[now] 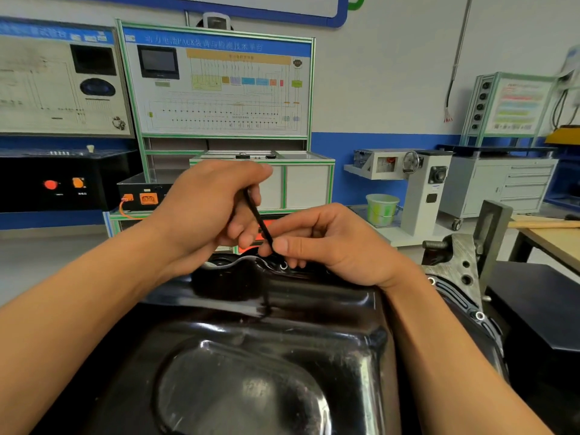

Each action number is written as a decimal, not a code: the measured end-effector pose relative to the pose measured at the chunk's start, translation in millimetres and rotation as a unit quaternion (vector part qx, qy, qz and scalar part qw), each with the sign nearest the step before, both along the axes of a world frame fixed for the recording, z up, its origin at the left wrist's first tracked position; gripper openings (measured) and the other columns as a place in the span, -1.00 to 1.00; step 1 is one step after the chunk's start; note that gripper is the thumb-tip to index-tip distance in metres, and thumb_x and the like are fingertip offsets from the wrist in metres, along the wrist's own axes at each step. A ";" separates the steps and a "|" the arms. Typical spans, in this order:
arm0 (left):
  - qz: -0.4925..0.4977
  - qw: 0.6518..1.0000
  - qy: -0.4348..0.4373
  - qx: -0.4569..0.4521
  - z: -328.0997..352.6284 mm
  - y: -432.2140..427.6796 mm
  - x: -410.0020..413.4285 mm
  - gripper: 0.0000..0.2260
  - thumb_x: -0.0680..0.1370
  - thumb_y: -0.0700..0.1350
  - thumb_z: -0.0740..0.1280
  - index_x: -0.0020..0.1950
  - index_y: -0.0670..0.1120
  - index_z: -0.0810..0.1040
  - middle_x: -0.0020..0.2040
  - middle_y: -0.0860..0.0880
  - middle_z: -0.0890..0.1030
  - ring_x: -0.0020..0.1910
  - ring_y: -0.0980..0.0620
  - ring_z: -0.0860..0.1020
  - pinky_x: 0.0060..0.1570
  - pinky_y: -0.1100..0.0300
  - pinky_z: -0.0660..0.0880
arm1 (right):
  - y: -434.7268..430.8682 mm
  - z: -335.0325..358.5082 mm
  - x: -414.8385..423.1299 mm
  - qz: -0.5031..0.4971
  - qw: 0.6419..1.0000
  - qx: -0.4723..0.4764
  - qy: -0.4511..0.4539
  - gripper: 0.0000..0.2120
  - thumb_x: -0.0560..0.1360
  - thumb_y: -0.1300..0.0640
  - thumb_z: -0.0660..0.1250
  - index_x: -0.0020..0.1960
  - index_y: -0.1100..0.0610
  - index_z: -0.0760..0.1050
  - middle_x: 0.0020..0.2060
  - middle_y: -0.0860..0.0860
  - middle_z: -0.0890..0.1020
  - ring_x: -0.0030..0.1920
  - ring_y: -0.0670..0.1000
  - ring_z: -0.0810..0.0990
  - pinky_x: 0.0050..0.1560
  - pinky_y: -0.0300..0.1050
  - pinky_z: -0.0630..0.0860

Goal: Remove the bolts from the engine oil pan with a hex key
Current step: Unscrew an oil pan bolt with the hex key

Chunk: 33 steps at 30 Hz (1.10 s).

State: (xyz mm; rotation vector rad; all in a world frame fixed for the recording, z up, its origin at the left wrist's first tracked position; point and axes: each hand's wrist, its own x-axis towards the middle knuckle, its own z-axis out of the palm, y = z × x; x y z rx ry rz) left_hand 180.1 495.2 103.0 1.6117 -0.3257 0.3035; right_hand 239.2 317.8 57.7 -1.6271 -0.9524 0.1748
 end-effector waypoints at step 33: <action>-0.110 0.990 0.078 -0.034 4.8 5.1 -5.4 -0.71 0.50 -0.05 0.25 -0.37 -0.14 0.57 -0.58 -0.13 0.45 -0.64 -0.03 0.38 -0.64 0.31 0.21 | -2.1 -1.1 1.7 -0.024 1.000 0.004 -0.002 -0.74 0.46 0.32 0.46 0.14 0.35 0.63 -0.14 0.15 0.74 -0.26 -0.15 0.64 -0.17 -0.34 0.52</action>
